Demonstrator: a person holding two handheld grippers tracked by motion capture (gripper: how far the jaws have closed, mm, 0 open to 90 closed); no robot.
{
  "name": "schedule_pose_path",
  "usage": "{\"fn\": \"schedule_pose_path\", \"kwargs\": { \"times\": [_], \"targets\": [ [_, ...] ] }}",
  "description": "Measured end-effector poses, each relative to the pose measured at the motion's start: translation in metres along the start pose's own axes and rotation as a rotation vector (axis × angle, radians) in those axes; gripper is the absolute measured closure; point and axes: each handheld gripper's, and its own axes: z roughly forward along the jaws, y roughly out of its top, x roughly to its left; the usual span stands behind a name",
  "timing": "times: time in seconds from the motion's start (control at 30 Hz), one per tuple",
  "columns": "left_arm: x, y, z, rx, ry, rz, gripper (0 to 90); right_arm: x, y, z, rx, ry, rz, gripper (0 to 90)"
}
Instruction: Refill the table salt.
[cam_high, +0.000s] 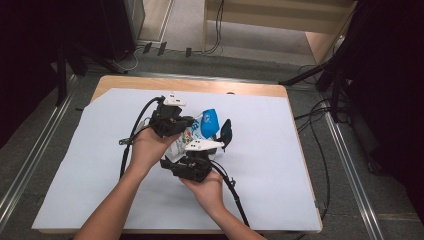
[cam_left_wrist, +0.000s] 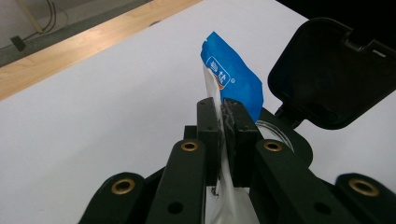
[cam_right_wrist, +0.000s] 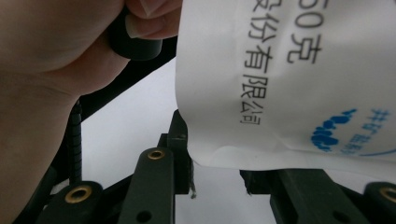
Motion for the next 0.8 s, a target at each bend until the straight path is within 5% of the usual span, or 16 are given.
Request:
{"fn": "schedule_pose_path", "kwargs": {
  "times": [0.17, 0.8],
  "targets": [
    [-0.0046, 0.0010, -0.0003, 0.000, 0.025, 0.026, 86.7, 0.0004, -0.0001, 0.0006, 0.000, 0.005, 0.011, 68.2],
    [0.0001, -0.0003, 0.0004, -0.004, -0.006, 0.007, 86.3, 0.0006, -0.0001, 0.0008, 0.000, 0.008, 0.011, 67.4]
  ]
}}
